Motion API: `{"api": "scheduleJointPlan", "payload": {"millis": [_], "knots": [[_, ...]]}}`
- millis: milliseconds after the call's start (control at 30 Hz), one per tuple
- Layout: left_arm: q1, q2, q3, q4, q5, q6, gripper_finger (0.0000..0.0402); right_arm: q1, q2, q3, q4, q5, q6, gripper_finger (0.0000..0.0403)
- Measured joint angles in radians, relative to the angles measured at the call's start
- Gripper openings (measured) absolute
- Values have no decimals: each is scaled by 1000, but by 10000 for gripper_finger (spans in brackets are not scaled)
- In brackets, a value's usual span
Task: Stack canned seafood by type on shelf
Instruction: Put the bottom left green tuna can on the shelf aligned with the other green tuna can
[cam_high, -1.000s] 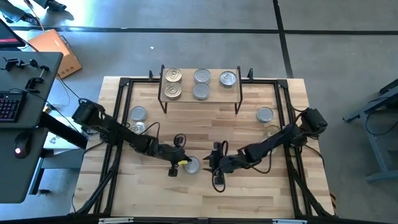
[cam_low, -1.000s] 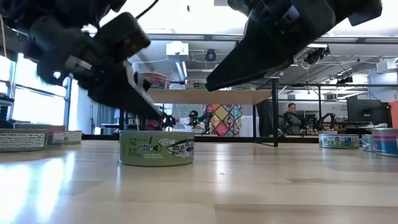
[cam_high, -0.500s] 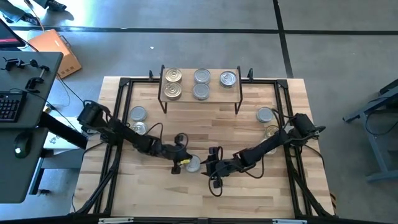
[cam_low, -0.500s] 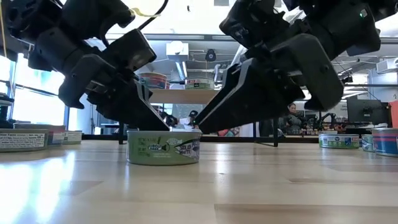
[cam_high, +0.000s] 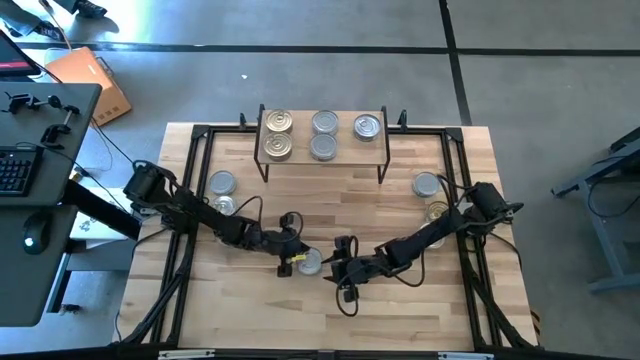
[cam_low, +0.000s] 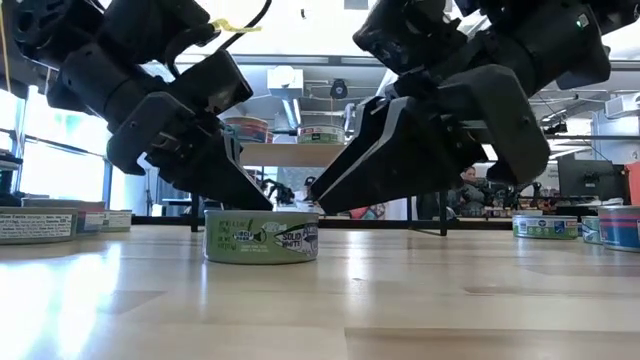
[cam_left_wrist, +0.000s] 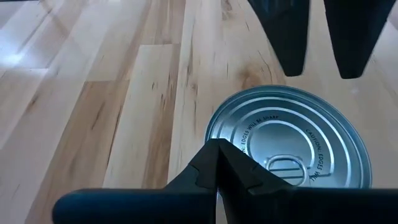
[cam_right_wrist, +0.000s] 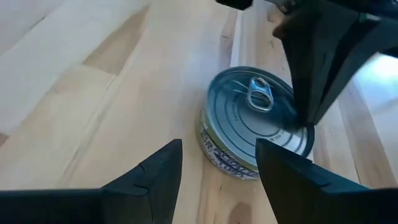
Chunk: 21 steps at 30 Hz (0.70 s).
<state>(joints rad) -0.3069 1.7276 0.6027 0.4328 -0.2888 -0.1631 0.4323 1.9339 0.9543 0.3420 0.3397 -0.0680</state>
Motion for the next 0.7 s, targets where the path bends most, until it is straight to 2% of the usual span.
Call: {"api": "scheduleJointPlan", "payload": {"millis": [200, 433, 700], "knots": [[11, 6, 0, -14, 0, -8, 0, 0, 0, 0, 0, 3, -95, 198], [46, 7, -36, -9, 14, -21, 0, 0, -1, 2, 4, 82, -177, 198], [45, 13, -43, -18, 25, -18, 0, -25, -2, 68, -19, 150, -246, 198]]}}
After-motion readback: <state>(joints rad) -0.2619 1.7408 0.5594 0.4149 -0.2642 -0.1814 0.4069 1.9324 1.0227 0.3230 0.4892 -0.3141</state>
